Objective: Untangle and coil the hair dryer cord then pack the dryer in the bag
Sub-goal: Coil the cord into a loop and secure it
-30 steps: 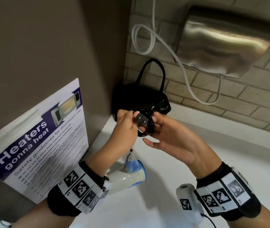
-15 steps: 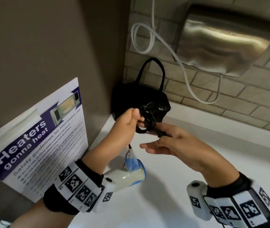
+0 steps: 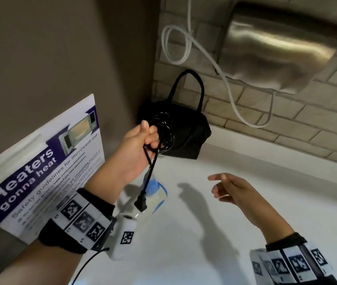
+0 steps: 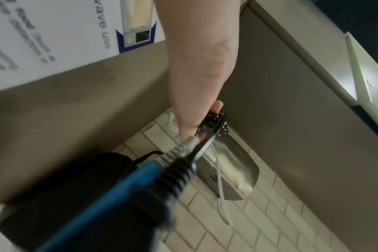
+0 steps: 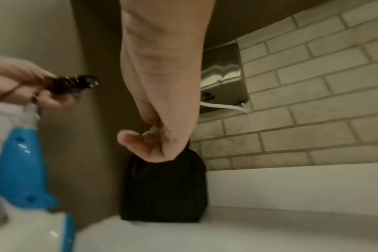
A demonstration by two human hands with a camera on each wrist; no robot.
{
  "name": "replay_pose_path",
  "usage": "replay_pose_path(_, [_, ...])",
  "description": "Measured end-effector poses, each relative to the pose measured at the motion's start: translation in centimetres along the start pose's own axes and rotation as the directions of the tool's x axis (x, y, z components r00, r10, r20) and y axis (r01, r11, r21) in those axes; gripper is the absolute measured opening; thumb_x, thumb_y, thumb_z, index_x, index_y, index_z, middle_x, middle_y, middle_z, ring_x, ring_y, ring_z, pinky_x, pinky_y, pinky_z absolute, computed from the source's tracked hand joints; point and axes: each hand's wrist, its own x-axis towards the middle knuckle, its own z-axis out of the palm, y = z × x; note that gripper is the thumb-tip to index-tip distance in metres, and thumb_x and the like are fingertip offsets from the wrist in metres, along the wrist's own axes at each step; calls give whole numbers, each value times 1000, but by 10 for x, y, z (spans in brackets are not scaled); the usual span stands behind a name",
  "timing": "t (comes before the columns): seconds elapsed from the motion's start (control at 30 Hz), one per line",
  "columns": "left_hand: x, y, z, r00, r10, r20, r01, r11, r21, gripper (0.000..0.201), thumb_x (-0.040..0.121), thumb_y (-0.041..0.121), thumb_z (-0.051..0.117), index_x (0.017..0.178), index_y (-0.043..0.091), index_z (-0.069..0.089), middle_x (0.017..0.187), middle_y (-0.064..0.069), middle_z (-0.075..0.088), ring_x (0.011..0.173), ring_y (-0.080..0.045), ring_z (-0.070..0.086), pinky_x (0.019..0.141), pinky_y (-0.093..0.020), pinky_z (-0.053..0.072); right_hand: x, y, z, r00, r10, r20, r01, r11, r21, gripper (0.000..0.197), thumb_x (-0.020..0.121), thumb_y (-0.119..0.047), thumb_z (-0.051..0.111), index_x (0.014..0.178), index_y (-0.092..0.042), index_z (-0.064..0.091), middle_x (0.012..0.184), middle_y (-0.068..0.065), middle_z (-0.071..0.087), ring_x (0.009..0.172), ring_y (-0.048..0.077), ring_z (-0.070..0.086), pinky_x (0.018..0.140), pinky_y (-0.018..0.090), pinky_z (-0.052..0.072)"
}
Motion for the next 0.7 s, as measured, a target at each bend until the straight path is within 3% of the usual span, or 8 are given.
replay_pose_path(0.1, [-1, -9, 9, 999, -5, 33, 4, 999, 38, 35, 102, 33, 30, 71, 18, 41, 51, 12, 37, 51, -4, 39, 66, -25, 27, -3, -37, 29, 987, -144, 68, 131, 979, 159, 41, 96, -40, 39, 113, -13, 65, 100, 8, 71, 97, 22, 67, 88, 33, 53])
replay_pose_path(0.2, [-6, -15, 16, 998, 31, 46, -37, 991, 128, 35, 103, 29, 28, 74, 16, 40, 54, 11, 38, 54, -5, 41, 68, -23, 35, -8, -69, 59, 963, -215, 160, 193, 971, 141, 49, 85, -51, 46, 117, -16, 58, 102, 4, 73, 101, 16, 68, 92, 32, 52])
replay_pose_path(0.3, [-9, -17, 19, 997, 56, 45, -64, 975, 215, 33, 103, 29, 28, 75, 15, 40, 56, 10, 38, 58, -5, 42, 65, -19, 38, -8, -82, 81, 958, -201, 203, 177, 976, 131, 49, 84, -49, 56, 120, -16, 48, 84, -1, 72, 86, 11, 69, 87, 31, 49])
replay_pose_path(0.4, [-9, -11, 15, 999, 35, 31, -39, 992, 118, 33, 103, 28, 29, 77, 14, 43, 57, 8, 36, 57, -6, 41, 64, -19, 40, -3, -79, 82, 976, -191, 103, 181, 979, 98, 27, 95, -36, 51, 117, -20, 52, 63, -11, 50, 63, 7, 50, 71, 24, 43])
replay_pose_path(0.53, [-8, -2, 6, 999, 4, 32, -4, 1000, -10, 33, 103, 26, 31, 73, 15, 41, 55, 8, 35, 54, -6, 36, 63, -20, 34, 9, -64, 64, 979, -203, -7, 202, 976, -87, 26, 100, -29, 44, 122, -27, 57, 63, -11, 39, 55, 2, 40, 50, 13, 34])
replay_pose_path(0.7, [-10, -9, 11, 992, -69, 108, 75, 996, -54, 32, 102, 27, 30, 74, 14, 39, 52, 10, 37, 52, -5, 35, 57, -17, 32, 33, -37, 48, 987, -155, -31, 150, 979, -137, 34, 104, -24, 33, 124, -20, 60, 58, -8, 32, 53, 5, 30, 52, 16, 27])
